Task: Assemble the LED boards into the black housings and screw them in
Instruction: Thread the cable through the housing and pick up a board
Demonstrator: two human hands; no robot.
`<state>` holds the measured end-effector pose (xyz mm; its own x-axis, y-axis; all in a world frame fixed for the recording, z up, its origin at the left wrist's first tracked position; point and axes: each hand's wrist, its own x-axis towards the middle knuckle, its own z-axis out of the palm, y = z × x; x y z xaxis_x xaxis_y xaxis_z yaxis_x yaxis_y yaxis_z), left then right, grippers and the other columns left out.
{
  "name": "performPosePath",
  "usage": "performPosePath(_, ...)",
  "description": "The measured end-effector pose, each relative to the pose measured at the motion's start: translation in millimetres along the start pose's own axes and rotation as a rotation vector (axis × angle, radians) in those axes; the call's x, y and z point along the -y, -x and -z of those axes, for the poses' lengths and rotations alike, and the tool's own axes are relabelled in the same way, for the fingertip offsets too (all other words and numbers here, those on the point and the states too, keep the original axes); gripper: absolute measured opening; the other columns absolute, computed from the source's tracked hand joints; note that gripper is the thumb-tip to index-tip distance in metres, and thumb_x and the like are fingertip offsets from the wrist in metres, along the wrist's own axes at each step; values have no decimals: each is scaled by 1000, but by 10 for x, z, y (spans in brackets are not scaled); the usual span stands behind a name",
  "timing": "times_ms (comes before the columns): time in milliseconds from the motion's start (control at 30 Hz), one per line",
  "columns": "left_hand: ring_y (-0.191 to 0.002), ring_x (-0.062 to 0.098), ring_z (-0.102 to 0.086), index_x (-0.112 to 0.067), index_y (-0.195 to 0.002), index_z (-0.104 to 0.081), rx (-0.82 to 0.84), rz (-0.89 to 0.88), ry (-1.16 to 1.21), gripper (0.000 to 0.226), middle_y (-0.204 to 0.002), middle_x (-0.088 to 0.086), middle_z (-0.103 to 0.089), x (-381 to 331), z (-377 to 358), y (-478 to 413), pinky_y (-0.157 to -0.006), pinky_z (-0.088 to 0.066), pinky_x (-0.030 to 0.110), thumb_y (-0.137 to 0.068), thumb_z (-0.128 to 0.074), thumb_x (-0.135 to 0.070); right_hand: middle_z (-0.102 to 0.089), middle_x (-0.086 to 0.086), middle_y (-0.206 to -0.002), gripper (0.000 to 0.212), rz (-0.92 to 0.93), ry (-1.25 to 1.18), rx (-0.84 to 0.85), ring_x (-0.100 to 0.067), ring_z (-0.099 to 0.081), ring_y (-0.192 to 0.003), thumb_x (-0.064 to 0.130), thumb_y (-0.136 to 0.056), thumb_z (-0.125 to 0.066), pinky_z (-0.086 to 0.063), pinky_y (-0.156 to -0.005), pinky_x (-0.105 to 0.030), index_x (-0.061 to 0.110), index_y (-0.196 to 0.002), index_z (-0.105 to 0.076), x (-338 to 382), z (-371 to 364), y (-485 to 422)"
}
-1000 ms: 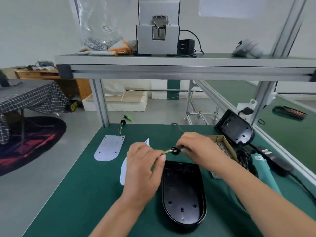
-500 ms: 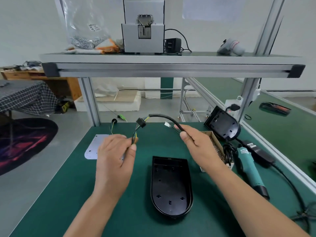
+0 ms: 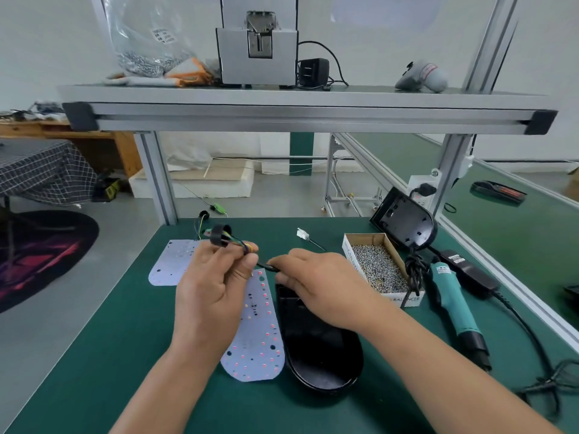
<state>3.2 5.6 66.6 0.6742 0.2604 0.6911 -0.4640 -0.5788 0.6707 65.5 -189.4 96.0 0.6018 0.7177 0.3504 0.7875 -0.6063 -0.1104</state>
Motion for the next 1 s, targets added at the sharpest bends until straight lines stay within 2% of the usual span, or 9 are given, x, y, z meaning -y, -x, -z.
performPosePath(167,-107,2,-68,-57,-101,-72,8,104,126,22,-107,-21,-75,6,12,-39,-88,-47,9,-99,-64,-37,-60,2,-101,35,56,-95,-10,-25,-64,-93,38,-112,-47,-51,-76,-42,24,-141,-61,32,-77,-1)
performPosePath(267,-94,-7,-67,-54,-98,-72,-66,129,180,25,-103,-26,-75,8,55,-72,-81,-46,4,-101,-64,-31,-65,3,-106,34,52,-153,-40,-19,-62,-104,30,-108,-57,-50,-87,-35,23,-141,-62,-74,-124,1)
performPosePath(400,-84,-12,-62,-42,-96,-69,-310,207,233,17,-95,-30,-73,138,245,-220,-78,-45,5,-106,-60,-30,-69,10,-112,21,-136,-229,-169,-9,-61,-109,21,-102,-68,-49,-98,-34,19,-123,-72,-505,-105,133)
performPosePath(500,-82,-8,-61,-39,-97,-70,-342,284,282,15,-91,-29,-71,188,277,-257,-77,-47,9,-106,-59,-35,-70,16,-106,15,-243,-427,-235,-5,-63,-106,13,-100,-71,-48,-93,-25,18,-114,-74,-754,-76,264)
performPosePath(600,-76,16,-61,-33,-99,-72,-156,391,449,15,-83,-6,-66,143,182,-198,-71,-51,28,-106,-61,-40,-68,10,-102,18,-212,-489,-299,-12,-63,-103,10,-104,-64,-44,-92,-20,14,-118,-74,-781,-105,286)
performPosePath(700,-64,23,-63,-25,-100,-70,127,489,662,20,-71,3,-54,62,144,-169,-53,-48,26,-104,-58,-41,-65,-1,-98,22,-143,-494,-322,-16,-62,-98,12,-106,-60,-48,-91,-30,13,-122,-75,-727,-95,248)
performPosePath(800,-67,30,-68,-22,-99,-70,373,585,690,21,-70,5,-50,-8,101,-122,-54,-46,29,-104,-61,-40,-63,-2,-95,24,-6,-391,-236,-18,-62,-94,16,-105,-62,-51,-87,-41,16,-124,-76,-645,-43,152)
performPosePath(900,-67,33,-70,-17,-97,-71,513,652,780,18,-76,11,-54,-107,-23,-16,-54,-51,27,-100,-65,-33,-64,-6,-90,26,126,-258,-178,-25,-61,-87,14,-99,-69,-52,-79,-45,13,-123,-78,-524,-8,5)
performPosePath(1000,-70,35,-72,-13,-99,-69,574,758,954,22,-102,22,-71,-177,-129,74,-64,-60,34,-90,-75,-32,-66,-13,-85,24,200,-157,-204,-35,-63,-79,12,-97,-72,-54,-71,-44,7,-119,-79,-404,-1,-112)
